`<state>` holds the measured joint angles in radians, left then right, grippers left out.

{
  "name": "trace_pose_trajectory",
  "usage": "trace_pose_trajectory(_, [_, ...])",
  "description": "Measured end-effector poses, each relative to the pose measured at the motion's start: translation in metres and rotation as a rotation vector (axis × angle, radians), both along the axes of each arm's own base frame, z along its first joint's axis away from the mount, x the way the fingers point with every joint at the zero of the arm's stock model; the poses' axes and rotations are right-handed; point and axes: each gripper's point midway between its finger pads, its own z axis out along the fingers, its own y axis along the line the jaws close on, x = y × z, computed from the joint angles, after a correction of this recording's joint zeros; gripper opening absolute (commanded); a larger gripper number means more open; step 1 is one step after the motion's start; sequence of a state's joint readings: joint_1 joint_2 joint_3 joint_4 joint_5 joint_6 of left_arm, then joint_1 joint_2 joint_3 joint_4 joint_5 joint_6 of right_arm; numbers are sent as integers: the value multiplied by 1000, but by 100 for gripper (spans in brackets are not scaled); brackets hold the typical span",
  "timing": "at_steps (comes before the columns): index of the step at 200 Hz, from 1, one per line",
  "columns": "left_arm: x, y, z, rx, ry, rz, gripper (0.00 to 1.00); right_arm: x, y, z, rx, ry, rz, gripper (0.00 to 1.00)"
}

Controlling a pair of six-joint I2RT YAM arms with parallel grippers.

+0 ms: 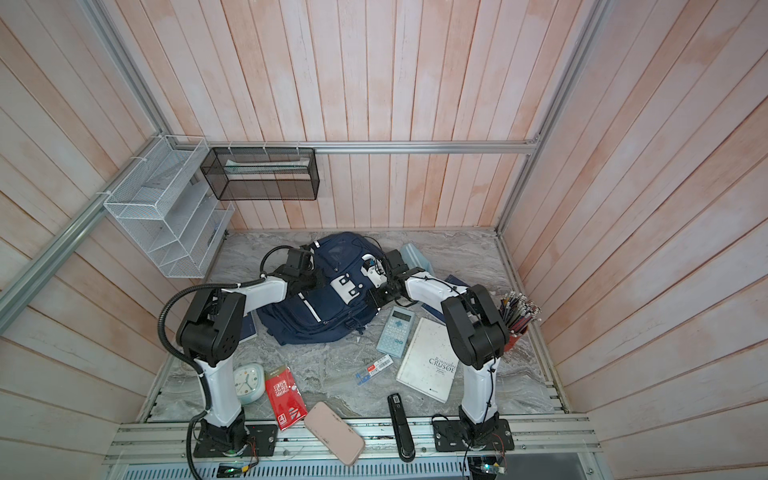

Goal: Pack the student bag

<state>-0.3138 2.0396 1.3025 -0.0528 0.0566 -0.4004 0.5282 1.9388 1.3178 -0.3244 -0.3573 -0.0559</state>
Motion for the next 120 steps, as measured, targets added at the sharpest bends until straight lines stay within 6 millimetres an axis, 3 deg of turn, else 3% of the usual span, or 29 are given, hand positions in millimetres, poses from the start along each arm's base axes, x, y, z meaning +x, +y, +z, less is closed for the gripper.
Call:
trace_pose_trajectory(25, [23, -9, 4, 4, -39, -25, 0, 5, 0, 9, -29, -64, 30, 53])
trace_pose_trajectory(50, [20, -14, 10, 2, -40, -47, 0, 10, -5, 31, -59, -180, 79, 57])
trace_pose_trajectory(70, [16, -19, 28, -22, -53, -70, 4, 9, -8, 55, -77, -290, 126, 64])
trace_pose_trajectory(76, [15, -20, 39, -31, -68, -77, 8, 7, -8, 61, -89, -322, 143, 66])
trace_pose_trajectory(89, [12, -22, 74, -58, -121, -89, 30, 2, -3, 68, -125, -391, 194, 68])
trace_pose_trajectory(101, [6, -21, 119, -81, -204, -95, 45, -7, 7, 65, -160, -438, 259, 69])
trace_pose_trajectory(120, [-19, -10, 186, -133, -328, -80, 49, -26, 19, 45, -213, -459, 370, 69])
